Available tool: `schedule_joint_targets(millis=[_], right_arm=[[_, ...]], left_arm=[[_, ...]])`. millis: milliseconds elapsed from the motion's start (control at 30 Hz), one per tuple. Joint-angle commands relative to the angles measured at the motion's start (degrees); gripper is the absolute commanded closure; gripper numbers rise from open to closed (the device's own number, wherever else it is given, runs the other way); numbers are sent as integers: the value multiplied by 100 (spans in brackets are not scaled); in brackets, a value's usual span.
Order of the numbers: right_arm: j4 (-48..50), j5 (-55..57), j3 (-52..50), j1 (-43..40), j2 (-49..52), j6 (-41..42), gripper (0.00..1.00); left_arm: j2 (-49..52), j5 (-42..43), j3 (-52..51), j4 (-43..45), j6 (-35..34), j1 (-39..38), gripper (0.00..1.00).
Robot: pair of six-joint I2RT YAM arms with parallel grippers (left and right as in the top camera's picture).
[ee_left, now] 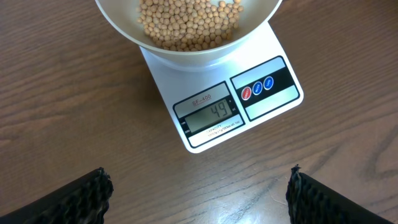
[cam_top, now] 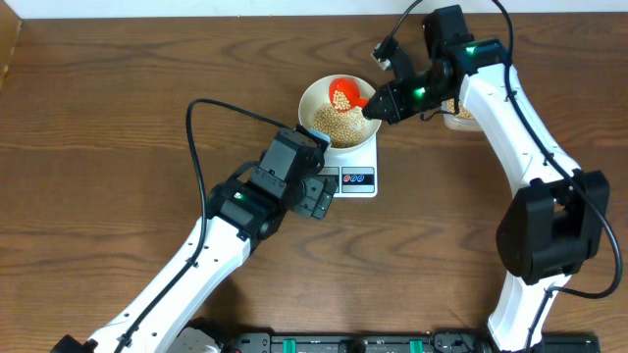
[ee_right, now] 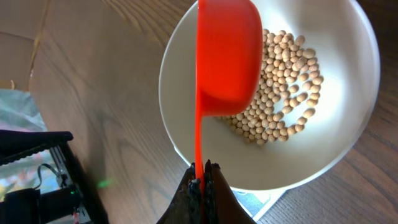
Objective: Scoop item into bowl and weigh 50g on scale
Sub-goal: 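Shake the tilted red scoop over the bowl to drop more soybeans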
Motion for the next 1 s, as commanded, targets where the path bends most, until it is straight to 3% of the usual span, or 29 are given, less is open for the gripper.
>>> schedule_joint_targets(millis=[0, 967], right_arm=[[0, 280, 125, 101, -223, -87, 99], [2, 1429, 125, 531, -223, -197, 99]], left_arm=[[-48, 50, -11, 7, 76, 20, 8], [-48, 50, -11, 7, 76, 20, 8]])
